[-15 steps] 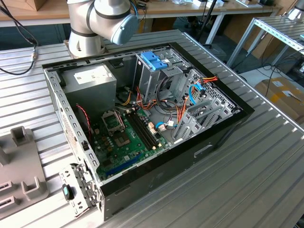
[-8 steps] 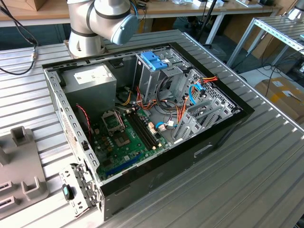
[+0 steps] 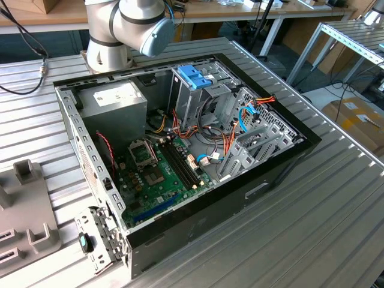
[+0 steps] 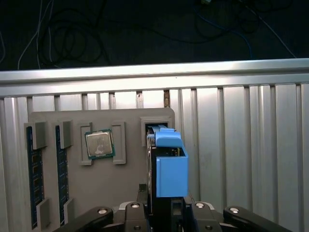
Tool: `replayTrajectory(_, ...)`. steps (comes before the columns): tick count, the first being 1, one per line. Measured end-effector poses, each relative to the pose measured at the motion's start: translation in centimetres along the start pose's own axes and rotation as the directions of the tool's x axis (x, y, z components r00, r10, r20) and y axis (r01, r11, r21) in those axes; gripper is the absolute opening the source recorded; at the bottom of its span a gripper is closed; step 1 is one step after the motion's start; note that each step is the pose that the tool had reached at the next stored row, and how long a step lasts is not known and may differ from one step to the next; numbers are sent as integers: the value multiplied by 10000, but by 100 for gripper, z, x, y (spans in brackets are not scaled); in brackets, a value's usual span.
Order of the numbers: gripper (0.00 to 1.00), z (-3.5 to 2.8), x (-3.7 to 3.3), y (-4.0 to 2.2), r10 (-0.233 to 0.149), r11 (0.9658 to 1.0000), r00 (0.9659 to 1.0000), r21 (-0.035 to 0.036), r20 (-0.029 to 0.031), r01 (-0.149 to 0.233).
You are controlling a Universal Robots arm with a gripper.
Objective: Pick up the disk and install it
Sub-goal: 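Pick up the disk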
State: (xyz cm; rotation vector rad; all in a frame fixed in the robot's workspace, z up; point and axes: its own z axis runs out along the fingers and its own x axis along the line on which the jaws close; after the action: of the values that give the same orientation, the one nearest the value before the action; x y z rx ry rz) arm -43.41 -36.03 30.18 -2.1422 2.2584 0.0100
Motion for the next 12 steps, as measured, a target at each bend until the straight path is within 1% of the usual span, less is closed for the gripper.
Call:
replayTrajectory(2,35,-90,-2,-1,0,10000,10000,-5,-3,0)
replayTrajectory(3,35,-148,-4,-2,0,10000,10000,-5,-3,0)
replayTrajectory(4,35,-267,-7,-4,0,10000,10000,-7,-4,0)
replayTrajectory(5,35,-289,-7,-4,1,10000,10000,-5,-3,-1)
replayTrajectory(12,35,-291,-7,-4,0,10000,10000,-6,-4,0)
